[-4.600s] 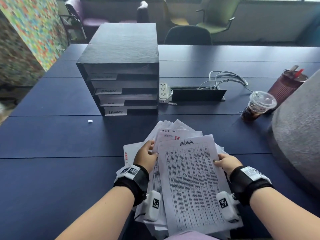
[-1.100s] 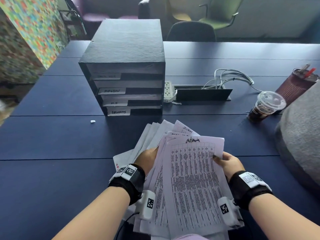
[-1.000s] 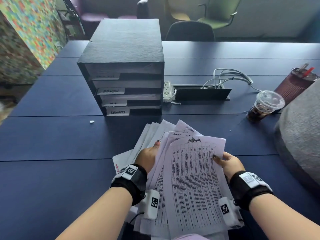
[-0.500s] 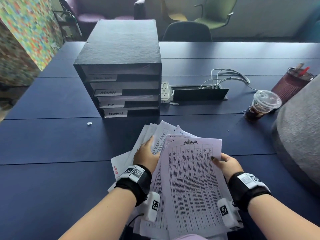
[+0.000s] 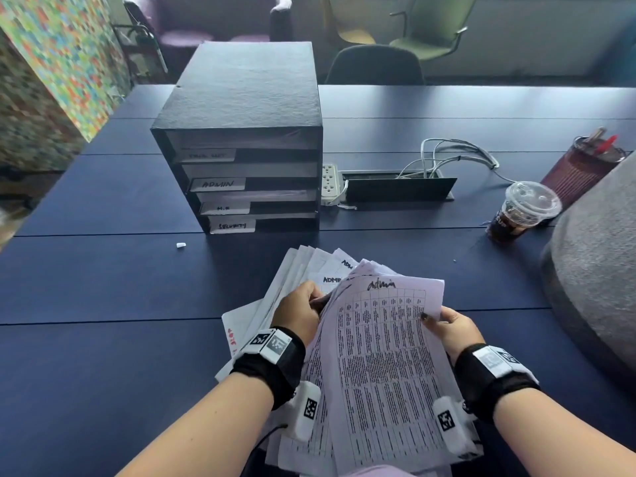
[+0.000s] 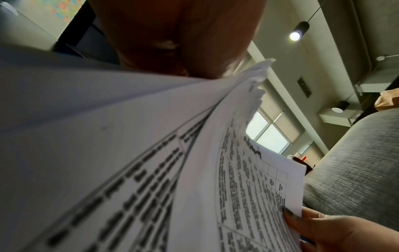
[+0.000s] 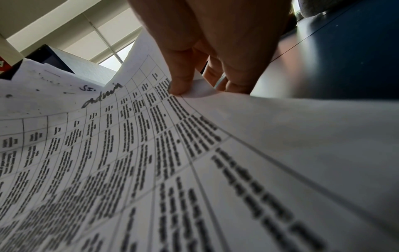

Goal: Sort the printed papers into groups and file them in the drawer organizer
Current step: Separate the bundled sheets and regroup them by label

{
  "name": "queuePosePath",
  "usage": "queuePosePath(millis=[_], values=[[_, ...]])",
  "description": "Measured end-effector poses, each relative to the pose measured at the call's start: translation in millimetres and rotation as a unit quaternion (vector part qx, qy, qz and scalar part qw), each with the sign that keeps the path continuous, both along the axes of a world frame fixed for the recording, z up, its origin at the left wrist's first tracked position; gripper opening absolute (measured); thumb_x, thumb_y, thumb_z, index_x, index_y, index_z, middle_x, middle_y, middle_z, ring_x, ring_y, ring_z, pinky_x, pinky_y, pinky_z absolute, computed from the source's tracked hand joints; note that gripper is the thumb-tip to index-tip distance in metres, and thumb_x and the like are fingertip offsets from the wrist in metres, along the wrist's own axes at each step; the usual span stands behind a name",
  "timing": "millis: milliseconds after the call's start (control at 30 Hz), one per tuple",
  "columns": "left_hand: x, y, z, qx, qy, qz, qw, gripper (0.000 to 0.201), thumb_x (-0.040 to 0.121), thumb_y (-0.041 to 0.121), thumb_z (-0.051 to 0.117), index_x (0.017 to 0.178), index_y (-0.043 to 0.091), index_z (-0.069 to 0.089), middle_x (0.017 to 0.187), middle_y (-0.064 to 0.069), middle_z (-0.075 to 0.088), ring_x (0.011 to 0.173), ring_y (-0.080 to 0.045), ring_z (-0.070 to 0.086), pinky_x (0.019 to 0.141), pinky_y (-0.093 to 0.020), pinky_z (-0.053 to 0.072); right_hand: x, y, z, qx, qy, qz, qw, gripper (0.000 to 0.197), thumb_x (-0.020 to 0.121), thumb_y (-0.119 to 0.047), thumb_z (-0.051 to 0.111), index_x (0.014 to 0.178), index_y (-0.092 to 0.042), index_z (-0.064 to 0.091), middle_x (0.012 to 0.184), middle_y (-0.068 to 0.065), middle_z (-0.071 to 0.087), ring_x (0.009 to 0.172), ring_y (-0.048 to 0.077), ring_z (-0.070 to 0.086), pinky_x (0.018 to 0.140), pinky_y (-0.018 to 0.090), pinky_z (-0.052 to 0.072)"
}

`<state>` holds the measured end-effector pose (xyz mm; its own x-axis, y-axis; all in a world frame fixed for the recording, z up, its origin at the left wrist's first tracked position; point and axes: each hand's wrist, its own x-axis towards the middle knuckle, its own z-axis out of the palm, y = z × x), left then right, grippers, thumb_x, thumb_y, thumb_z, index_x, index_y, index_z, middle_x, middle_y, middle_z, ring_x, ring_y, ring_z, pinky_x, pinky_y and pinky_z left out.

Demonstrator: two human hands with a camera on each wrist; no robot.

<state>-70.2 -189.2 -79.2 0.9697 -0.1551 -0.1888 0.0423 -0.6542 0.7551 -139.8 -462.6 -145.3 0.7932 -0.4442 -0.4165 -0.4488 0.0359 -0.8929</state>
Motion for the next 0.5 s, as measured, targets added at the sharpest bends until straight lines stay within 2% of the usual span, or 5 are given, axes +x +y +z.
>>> queuePosePath(millis=[133,267,367,433,500], values=[[7,8,13,-0.016,-0.049,0.077,0.996,0.011,0.078,0.005,0.054,0.073,0.013,0.049,0.064,-0.001,0.056,0.058,-0.016,0.042,0.054,-0.028,0.035,1,-4,-4,-0.016,0.007,0.01,1.0,0.015,0.075,-0.019,0.075,0.09,-0.016,0.073,0.094,0.01,0.073,0.1,0.036,0.064,0.096,0.056,0.045],[28,28,28,-0.05,-0.083,0.161,0.982,0.014,0.079,0.003,0.061,0.079,0.017,0.064,0.082,-0.003,0.063,0.074,-0.023,0.057,0.06,-0.024,0.038,3,-2,3,-0.044,0.01,0.028,0.999,0.007,0.077,-0.016,0.074,0.084,-0.018,0.072,0.092,0.008,0.073,0.095,0.03,0.066,0.096,0.053,0.046],[39,40,50,-0.043,-0.121,0.201,0.971,0.01,0.086,0.01,0.061,0.09,0.01,0.07,0.093,-0.007,0.059,0.08,-0.025,0.056,0.064,-0.024,0.035,2,2,13,-0.073,0.003,0.054,0.996,0.011,0.081,-0.015,0.071,0.075,-0.023,0.073,0.078,-0.003,0.073,0.085,0.022,0.065,0.094,0.048,0.048],[44,49,69,-0.093,-0.152,0.22,0.959,0.016,0.089,0.018,0.063,0.098,0.007,0.07,0.095,-0.007,0.061,0.08,-0.02,0.056,0.065,-0.021,0.035,1,7,22,-0.107,-0.006,0.071,0.992,0.007,0.084,-0.02,0.068,0.082,-0.02,0.075,0.074,-0.009,0.071,0.085,0.02,0.064,0.089,0.039,0.049],[45,55,91,-0.16,-0.185,0.219,0.944,0.02,0.091,0.025,0.061,0.102,0.01,0.069,0.098,-0.006,0.065,0.08,-0.012,0.057,0.069,-0.02,0.041,0,10,27,-0.166,-0.012,0.068,0.984,0.02,0.088,-0.023,0.063,0.101,-0.01,0.073,0.084,-0.004,0.066,0.091,0.02,0.06,0.084,0.028,0.042]])
